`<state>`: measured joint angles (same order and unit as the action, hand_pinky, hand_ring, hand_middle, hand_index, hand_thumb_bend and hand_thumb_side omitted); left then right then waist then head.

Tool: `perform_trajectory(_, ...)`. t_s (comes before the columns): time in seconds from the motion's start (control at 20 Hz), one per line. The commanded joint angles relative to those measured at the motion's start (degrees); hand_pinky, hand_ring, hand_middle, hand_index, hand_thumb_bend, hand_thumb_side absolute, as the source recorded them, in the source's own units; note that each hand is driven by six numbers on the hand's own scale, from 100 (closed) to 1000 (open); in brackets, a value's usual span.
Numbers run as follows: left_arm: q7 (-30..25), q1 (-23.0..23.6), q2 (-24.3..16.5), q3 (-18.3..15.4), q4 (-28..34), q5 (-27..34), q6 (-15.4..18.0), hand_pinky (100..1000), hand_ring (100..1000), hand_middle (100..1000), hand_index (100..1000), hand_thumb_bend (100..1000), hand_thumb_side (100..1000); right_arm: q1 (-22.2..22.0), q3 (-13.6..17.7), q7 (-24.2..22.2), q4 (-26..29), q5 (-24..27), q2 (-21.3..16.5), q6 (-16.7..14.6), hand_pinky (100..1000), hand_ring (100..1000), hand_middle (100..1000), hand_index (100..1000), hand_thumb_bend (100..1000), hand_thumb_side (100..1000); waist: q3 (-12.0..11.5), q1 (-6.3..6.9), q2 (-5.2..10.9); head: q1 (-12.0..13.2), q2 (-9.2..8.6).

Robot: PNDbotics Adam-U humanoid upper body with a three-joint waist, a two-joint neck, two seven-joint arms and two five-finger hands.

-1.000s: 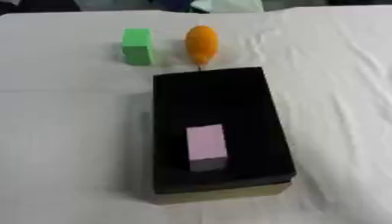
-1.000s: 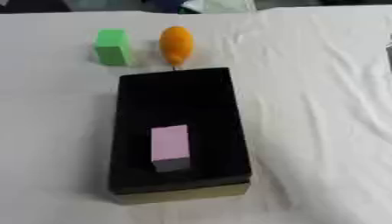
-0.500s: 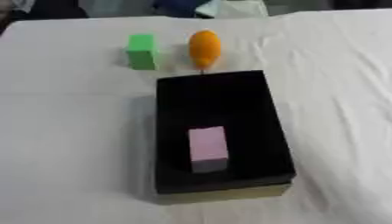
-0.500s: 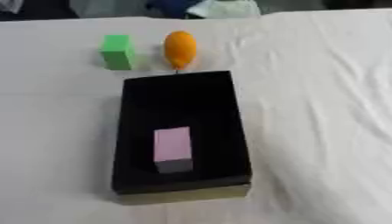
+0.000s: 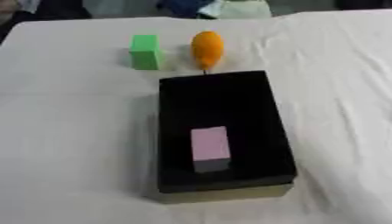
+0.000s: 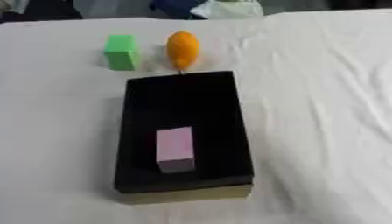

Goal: Pick up objects on the table and place them in the box.

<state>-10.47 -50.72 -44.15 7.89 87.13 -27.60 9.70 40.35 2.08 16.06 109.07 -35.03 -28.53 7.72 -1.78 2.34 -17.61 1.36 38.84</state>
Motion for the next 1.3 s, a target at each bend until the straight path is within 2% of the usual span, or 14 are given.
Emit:
perform_trajectory(0.05, -4.1, -3.1, 0.2, 1.0, -5.0, -3.1, 2.3, 790, 833, 845, 896, 100, 1000, 1.1, 0.1, -0.3, 0.9, -0.4, -0.8, 0.1, 839, 668, 652, 835, 100, 930, 0.1, -0.14, 1.09, 0.0, 0.62)
perform_trajectory(0.4, -12.0, -9.4, 4.3, 2.8, -16.3, -11.5, 7.8, 801, 852, 857, 922, 116, 971, 1.3, 0.1, -0.3, 0.5, -0.1, -0.7, 0.3, 840, 668, 651, 834, 100, 933, 0.5, -0.44, 0.75, -0.2, 0.64)
perform_trajectory(0.45, -12.9, -10.2, 4.9, 3.0, -17.7, -12.9, 8.5, 801, 855, 859, 923, 201, 953, 1.3, 0.1, -0.3, 0.5, -0.1, -0.7, 0.3, 840, 668, 651, 834, 100, 933, 0.5, -0.48, 0.74, -0.4, 0.62)
perform_trajectory(0.6, -14.5, -12.2, 6.9, 3.3, -22.0, -17.0, 10.2, 802, 863, 880, 932, 295, 948, 1.2, 0.1, -0.3, 0.4, 0.0, -0.5, 0.3, 841, 668, 651, 834, 100, 935, 0.6, -0.55, 0.73, -0.5, 0.53)
perform_trajectory(0.7, -15.3, -13.2, 8.2, 3.4, -24.4, -19.1, 11.2, 803, 865, 883, 932, 322, 951, 1.2, 0.2, -0.3, 0.4, 0.0, -0.4, 0.3, 841, 668, 651, 833, 100, 935, 0.8, -0.61, 0.7, -0.6, 0.42)
perform_trajectory(0.75, -15.8, -13.5, 8.8, 3.4, -25.4, -20.0, 11.5, 804, 868, 886, 935, 390, 963, 1.2, 0.2, -0.4, 0.4, 0.0, -0.3, 0.3, 841, 668, 651, 833, 100, 936, 0.9, -0.63, 0.69, -0.6, 0.41)
perform_trajectory(0.85, -17.0, -14.2, 9.9, 3.5, -27.1, -21.5, 12.2, 805, 871, 888, 936, 435, 955, 1.1, 0.2, -0.4, 0.4, 0.1, -0.3, 0.4, 841, 667, 651, 833, 100, 938, 1.1, -0.66, 0.68, -0.7, 0.4)
perform_trajectory(0.9, -17.4, -14.5, 10.3, 3.4, -27.6, -22.1, 12.5, 806, 872, 888, 937, 481, 984, 1.1, 0.2, -0.4, 0.3, 0.1, -0.2, 0.4, 841, 667, 650, 832, 100, 932, 1.1, -0.67, 0.69, -0.8, 0.41)
perform_trajectory(0.95, -17.9, -14.7, 10.6, 3.3, -28.1, -22.5, 12.8, 807, 874, 890, 937, 467, 943, 1.1, 0.2, -0.4, 0.3, 0.2, -0.2, 0.4, 841, 667, 650, 832, 100, 939, 1.1, -0.66, 0.7, -0.8, 0.42)
perform_trajectory(1.15, -19.8, -15.8, 11.8, 3.1, -29.4, -23.7, 13.6, 812, 880, 898, 941, 498, 900, 0.9, 0.3, -0.4, 0.3, 0.2, 0.2, 0.5, 841, 666, 650, 831, 100, 941, 1.2, -0.6, 0.84, -1.0, 0.5)
perform_trajectory(1.3, -20.9, -16.5, 12.4, 3.0, -30.1, -24.9, 13.9, 818, 889, 914, 955, 478, 868, 0.8, 0.3, -0.5, 0.2, 0.3, 0.4, 0.5, 841, 665, 649, 831, 100, 943, 1.2, -0.61, 0.94, -1.0, 0.57)
